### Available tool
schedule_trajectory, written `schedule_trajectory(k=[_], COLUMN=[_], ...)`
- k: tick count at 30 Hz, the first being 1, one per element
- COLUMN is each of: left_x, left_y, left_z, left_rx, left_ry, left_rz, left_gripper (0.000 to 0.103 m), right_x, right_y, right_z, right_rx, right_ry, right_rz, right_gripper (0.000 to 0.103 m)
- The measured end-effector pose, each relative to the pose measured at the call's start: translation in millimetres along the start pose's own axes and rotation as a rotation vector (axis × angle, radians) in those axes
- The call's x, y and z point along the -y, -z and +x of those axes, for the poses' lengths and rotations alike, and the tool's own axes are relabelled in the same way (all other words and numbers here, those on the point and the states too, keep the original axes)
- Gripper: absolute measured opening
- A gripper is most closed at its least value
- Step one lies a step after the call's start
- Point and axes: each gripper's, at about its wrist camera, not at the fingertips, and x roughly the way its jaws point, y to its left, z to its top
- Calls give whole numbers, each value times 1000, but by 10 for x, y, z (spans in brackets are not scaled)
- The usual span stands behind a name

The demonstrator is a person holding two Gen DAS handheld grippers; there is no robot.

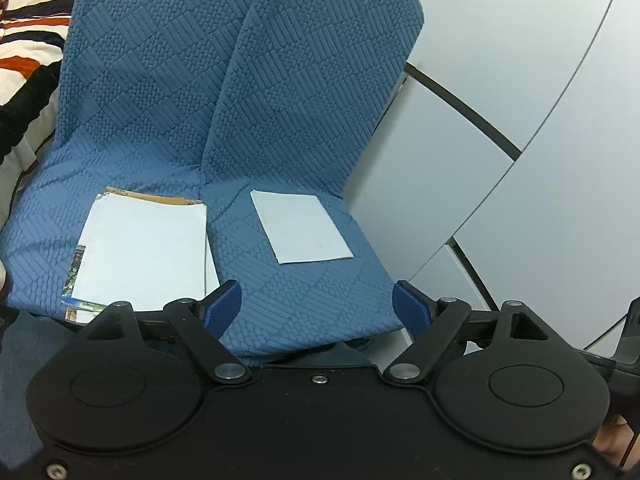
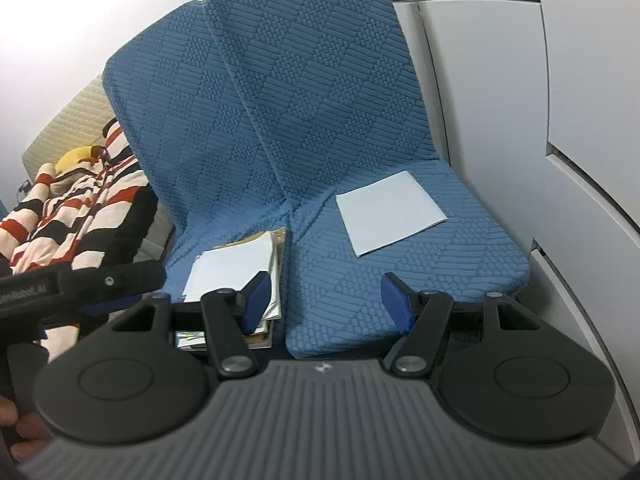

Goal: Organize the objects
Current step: 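Pull both open grippers back from the stack toward the last white sheet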

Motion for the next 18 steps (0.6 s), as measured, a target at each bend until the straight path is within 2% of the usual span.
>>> schedule_trajectory(k=[2,4,5,6,18], left_x=[43,84,101,120,317], left_y=[1,6,6,6,-16], left_z=[25,57,72,95,560], left_rx=[-4,-4,-2,-1,-34], left_ry=[-3,-7,-5,-2,11], left_rz=[10,18,20,22,46], left_gripper=[85,93,97,98,101], right_x=[44,81,105,132,513], right_y=[1,3,4,4,-48], right_z=[11,24,26,24,157], right_rx=[-5,-11,-11,-6,-25], right_ry=[1,9,11,11,56], right_rz=[6,4,5,10,62], right_gripper=[64,66,80,88,86])
